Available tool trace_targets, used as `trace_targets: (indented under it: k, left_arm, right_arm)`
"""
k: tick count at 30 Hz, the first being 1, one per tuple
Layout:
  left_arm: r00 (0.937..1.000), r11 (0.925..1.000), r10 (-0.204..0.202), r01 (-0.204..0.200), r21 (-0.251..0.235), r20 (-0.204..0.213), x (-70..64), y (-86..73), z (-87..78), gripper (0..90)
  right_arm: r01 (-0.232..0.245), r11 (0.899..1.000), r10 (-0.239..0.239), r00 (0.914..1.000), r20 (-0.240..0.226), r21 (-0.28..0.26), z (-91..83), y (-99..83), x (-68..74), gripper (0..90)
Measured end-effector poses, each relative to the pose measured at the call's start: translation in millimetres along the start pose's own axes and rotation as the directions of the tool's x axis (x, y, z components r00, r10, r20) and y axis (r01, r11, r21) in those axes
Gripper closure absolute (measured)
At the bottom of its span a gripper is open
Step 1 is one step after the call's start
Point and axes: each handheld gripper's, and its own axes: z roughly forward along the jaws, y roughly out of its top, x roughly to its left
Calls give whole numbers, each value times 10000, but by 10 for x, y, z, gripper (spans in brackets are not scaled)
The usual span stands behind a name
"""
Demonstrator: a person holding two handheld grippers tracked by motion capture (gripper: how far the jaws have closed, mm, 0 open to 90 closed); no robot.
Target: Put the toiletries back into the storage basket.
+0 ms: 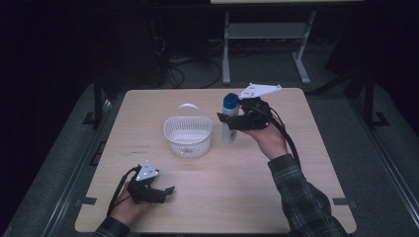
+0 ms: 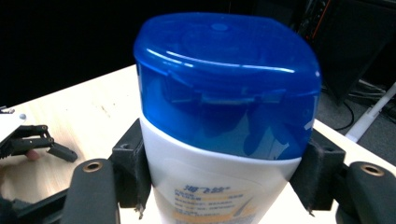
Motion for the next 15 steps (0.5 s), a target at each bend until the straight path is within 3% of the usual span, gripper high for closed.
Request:
trace_targets:
  k: [15]
  left_arm:
    - [10000,10000,45,-45,37,0,2,0,-2,124]
  right_arm:
    - [-53,9997,51,9999,-103,-248,184,124,62,327]
